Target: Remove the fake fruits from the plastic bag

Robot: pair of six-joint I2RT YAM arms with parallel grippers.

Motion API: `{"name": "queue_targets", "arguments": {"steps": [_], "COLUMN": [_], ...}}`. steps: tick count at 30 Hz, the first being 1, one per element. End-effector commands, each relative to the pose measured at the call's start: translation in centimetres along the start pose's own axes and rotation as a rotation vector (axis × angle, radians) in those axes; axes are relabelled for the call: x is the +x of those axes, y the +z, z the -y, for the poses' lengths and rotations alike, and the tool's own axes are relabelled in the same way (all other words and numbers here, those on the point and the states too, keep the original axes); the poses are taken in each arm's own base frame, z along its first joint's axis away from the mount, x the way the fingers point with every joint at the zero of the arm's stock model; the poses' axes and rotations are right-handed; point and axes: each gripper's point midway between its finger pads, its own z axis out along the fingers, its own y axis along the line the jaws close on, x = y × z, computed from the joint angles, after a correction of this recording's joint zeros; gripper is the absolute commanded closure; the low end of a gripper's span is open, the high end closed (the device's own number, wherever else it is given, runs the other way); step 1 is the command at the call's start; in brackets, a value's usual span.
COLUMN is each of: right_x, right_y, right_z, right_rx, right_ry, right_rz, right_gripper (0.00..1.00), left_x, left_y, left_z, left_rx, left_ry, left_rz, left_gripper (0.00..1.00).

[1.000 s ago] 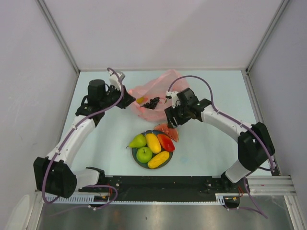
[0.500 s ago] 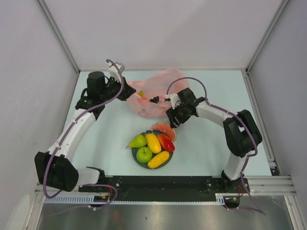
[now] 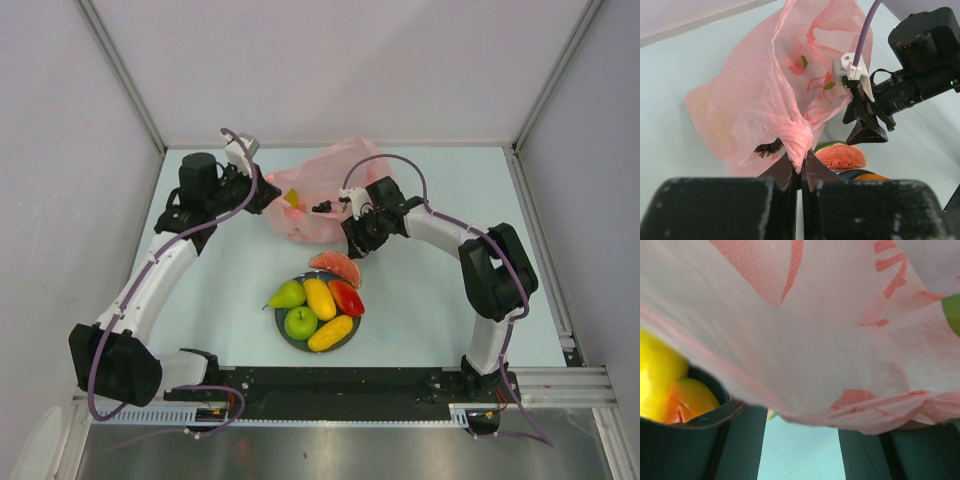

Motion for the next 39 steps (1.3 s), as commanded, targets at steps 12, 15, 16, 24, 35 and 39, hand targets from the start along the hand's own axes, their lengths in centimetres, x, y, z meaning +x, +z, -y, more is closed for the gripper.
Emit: {"name": "queue_targets", "arguments": {"steps": [12, 15, 16, 24, 35, 39], "right_x": [-0.8, -0.4, -0.7, -5.0, -3.0, -2.9], "right_y": [3.8, 4.8, 4.6, 0.1, -1.2, -0.3], "right_z": [-0.5, -0.6, -0.3, 1.4, -4.2, -5.7], "right_rx": [-0.057, -0.094, -0.112, -0.374, -0.679, -0.671], "right_ry": [-0.012, -0.038, -0.048, 0.036, 0.001, -0.036], "right_rz": [0.003, -0.013, -0.007, 0.091, -0.012, -0.035], "right_gripper": [0.5, 0.82, 0.89, 0.97, 0.94, 0.94], "left_x": [0.0, 0.5, 0.6, 1.2, 2.2, 2.2], "left_y": [-0.5, -0.5, -0.5, 0.1, 0.9, 1.0], "left_z": [0.0, 0.1, 0.0, -0.5, -1.0, -1.0], "left_rx": [-0.007, -0.005, -0.005, -0.011, -0.013, -0.011], "left_ry": [0.017, 0.008, 0.01, 0.002, -0.024, -0.026], "left_rz": [0.007, -0.01, -0.015, -0.041, -0.071, -0.069], "left_gripper": [0.97, 0.97, 0.97, 0.97, 0.97, 0.97]}}
